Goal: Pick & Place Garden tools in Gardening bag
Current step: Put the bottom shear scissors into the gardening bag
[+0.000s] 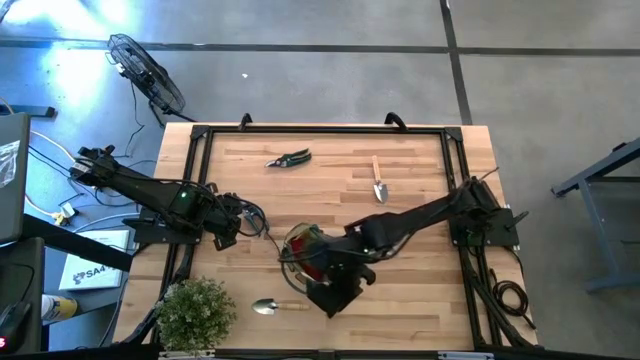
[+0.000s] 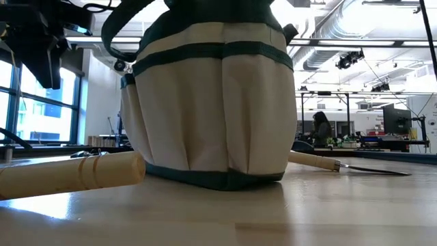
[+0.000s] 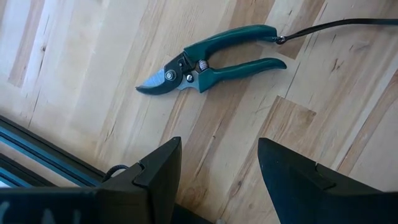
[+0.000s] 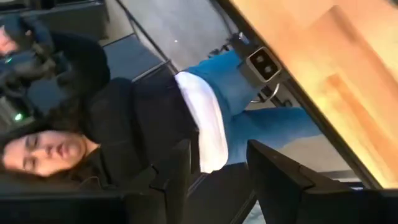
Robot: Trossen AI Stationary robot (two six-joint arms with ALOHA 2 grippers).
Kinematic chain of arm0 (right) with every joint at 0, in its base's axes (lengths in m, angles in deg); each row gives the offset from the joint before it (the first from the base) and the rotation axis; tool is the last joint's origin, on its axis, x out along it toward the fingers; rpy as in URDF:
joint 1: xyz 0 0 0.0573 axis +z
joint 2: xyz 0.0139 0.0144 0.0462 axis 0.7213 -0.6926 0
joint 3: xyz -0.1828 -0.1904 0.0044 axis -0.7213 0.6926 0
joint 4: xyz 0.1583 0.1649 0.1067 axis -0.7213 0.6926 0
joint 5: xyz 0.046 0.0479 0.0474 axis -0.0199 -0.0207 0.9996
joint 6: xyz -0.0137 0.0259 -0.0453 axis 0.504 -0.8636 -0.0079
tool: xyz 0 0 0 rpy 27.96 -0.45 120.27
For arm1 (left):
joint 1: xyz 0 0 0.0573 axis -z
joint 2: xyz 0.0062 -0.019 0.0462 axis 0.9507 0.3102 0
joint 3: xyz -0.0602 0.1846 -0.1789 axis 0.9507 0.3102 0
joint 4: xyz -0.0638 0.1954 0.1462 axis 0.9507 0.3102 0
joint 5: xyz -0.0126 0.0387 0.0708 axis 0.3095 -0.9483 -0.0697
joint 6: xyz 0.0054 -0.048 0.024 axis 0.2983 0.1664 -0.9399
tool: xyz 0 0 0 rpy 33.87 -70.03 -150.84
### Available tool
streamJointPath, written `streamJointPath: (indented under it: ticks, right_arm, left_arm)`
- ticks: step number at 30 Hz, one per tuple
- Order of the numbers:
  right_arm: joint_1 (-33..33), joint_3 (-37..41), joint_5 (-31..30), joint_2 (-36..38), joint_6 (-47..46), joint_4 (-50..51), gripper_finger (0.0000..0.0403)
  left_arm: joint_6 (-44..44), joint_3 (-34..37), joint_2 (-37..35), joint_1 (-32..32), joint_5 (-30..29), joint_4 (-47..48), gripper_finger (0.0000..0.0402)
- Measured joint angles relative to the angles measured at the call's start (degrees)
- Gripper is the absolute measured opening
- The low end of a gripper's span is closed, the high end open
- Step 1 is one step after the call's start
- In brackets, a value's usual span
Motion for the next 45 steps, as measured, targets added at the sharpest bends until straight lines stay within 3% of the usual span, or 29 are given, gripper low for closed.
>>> streamJointPath:
  ticks: [5,9,14,17,20,22,24,32,40,45]
  right_arm:
    - [3.13,0.0,-5.62,3.12,1.96,3.4,0.0148]
    - [7.01,0.0,-17.52,6.47,4.61,12.96,0.0148]
    - [13.29,0.0,-45.12,9.9,8.91,27.9,0.0148]
    - [16.88,0.01,-67.62,10.18,13.61,35.22,0.0148]
    - [19.66,0.93,-89.33,10.01,17.3,37.86,0.0148]
    - [20.52,1.92,-97.5,9.97,20.04,37.71,0.0148]
    - [20.88,2.82,-100.39,9.86,21.83,38.05,0.0148]
    - [19.66,7.71,-99.03,9.81,23.25,39.18,0.0148]
    - [16.52,12.32,-100.9,9.79,24.47,41.82,0.0148]
    - [14.68,12.9,-104.36,9.91,26.02,43.06,0.0148]
  left_arm:
    - [0.02,0.0,0.0,0.0,-0.1,0.0,0.0203]
    - [0.65,0.0,0.02,0.0,0.05,-1.11,0.0203]
    - [0.98,0.0,0.02,-0.11,-0.19,-5.14,0.0203]
    - [1.15,0.0,0.02,-0.14,-0.72,-7.06,0.0203]
    - [2.52,0.0,0.02,-0.14,0.8,-8.4,0.0203]
    - [2.54,-0.02,0.02,-0.14,1.41,-8.64,0.0203]
    - [2.54,-0.01,0.02,-0.14,1.07,-8.5,0.0203]
    - [1.36,-0.02,0.02,-0.14,-1.45,-9.32,0.0203]
    - [-6.6,-0.02,0.56,-0.14,-2.23,-9.81,0.0203]
    - [-14.05,-0.02,2.68,-0.14,-6.72,-10.11,0.0203]
